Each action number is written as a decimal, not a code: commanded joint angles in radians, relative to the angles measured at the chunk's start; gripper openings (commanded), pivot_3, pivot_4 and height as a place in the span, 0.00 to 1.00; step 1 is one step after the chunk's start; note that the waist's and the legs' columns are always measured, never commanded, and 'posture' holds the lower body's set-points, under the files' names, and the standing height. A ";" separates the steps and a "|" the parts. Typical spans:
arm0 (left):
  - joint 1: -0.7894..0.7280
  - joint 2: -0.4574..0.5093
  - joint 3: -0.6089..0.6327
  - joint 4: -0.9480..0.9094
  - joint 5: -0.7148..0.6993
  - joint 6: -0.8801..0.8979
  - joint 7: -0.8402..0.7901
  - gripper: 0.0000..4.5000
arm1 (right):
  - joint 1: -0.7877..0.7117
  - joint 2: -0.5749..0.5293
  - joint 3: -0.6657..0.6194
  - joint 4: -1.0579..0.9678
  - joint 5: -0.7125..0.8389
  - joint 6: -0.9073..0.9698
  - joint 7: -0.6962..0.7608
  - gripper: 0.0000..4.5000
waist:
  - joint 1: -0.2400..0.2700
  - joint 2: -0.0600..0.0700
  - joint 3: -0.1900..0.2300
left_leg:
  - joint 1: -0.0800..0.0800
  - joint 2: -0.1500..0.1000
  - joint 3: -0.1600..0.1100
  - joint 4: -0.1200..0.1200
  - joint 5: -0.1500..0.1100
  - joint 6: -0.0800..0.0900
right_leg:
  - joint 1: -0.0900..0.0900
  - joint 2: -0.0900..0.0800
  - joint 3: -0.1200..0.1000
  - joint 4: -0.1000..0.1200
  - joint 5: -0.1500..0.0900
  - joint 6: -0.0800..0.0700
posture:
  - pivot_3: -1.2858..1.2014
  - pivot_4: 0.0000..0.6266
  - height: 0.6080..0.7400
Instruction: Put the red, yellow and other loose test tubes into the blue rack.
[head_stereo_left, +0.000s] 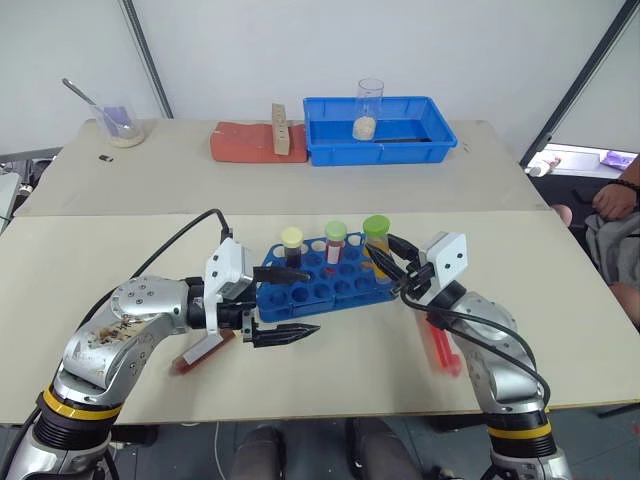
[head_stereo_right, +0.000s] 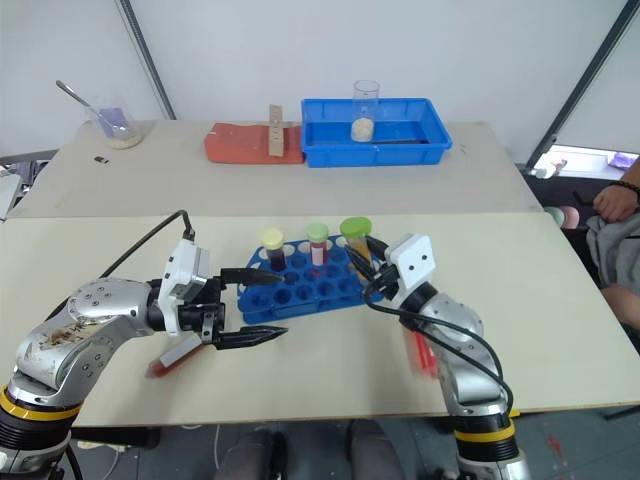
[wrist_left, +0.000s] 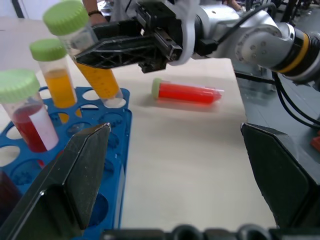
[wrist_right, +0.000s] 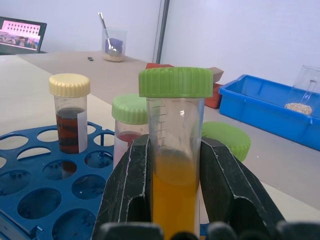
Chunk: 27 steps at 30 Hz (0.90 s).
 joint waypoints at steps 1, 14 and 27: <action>-0.021 -0.005 0.021 -0.021 -0.025 0.015 0.017 1.00 | 0.016 0.006 -0.005 -0.019 0.001 -0.043 -0.017 0.21 | 0.000 0.000 0.000 | 0.000 0.000 0.000 0.000 0.000 0.000 | 0.000 0.000 0.000 0.000 0.000 0.000 | 0.52 0.24 1.00; -0.043 -0.004 0.012 -0.027 -0.036 0.042 0.034 1.00 | 0.028 0.077 0.007 0.036 -0.030 -0.131 -0.106 0.21 | 0.000 0.000 0.000 | 0.000 0.000 0.000 0.000 0.000 0.000 | 0.000 0.000 0.000 0.000 -0.001 -0.001 | 0.52 0.24 1.00; -0.054 -0.007 0.010 -0.029 -0.034 0.055 0.041 1.00 | 0.084 0.124 -0.028 0.055 0.035 -0.130 -0.151 0.21 | 0.000 0.000 0.000 | 0.000 0.000 0.000 0.000 0.000 0.000 | 0.000 0.000 0.000 0.000 -0.001 -0.002 | 0.52 0.24 1.00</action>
